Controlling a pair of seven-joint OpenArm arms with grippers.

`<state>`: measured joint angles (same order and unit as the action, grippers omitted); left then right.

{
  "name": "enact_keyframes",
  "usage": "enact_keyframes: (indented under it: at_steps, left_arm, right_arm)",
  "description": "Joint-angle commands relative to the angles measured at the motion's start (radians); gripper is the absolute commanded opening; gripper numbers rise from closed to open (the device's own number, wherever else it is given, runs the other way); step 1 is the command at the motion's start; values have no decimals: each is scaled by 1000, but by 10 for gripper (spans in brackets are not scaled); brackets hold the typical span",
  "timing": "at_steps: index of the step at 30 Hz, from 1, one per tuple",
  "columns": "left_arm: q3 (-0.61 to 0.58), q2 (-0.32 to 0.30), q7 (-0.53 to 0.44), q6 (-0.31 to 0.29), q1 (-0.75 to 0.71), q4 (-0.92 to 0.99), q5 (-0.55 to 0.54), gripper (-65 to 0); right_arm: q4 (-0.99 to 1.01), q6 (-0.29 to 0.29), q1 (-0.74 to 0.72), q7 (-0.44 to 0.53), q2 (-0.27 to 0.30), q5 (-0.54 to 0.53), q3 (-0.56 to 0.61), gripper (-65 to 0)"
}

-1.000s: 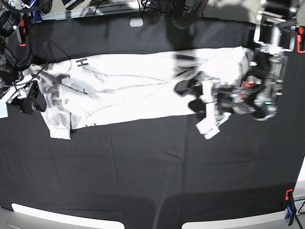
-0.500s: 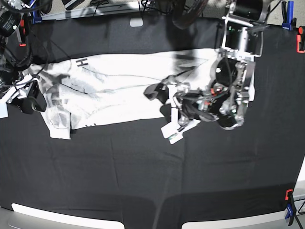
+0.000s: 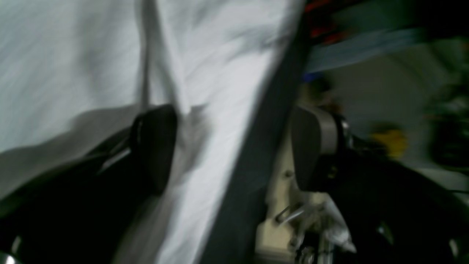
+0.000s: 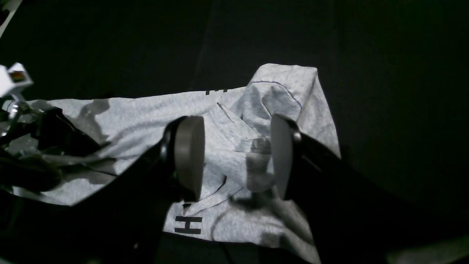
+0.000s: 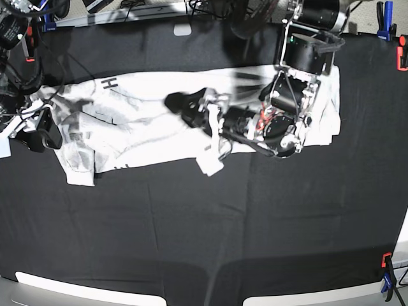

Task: Layout the t-shirt on the table in an organized manner, then fold the t-shirt properly
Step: 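Release the strip end and move the left gripper back to the strip's end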

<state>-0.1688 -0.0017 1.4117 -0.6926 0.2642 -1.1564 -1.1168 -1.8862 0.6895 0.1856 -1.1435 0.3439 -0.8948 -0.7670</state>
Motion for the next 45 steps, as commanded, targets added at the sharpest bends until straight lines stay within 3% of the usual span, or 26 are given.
enact_keyframes:
  at_steps: [1,6,28,35,45]
  left_arm:
    - [3,4,-15,-6,33,-23,-42,-204]
    - [3,-3,-15,-6,23,-23,21,-204]
    - [3,-190,-15,-6,-51,-23,-23,-204]
    - [3,-299,-15,-6,-48,-23,-150,-204]
    - [3,-501,-15,-6,-71,-23,-160,-204]
  right_arm:
    - [-17,9,-8,19,19,-25,-4,-366]
    - [-17,9,-8,18,19,-25,-4,-366]
    - [-17,9,-9,20,19,-25,-4,-366]
    - [-17,9,-9,20,19,-25,-4,-366]
    - [-17,9,-8,20,19,-25,-4,-366]
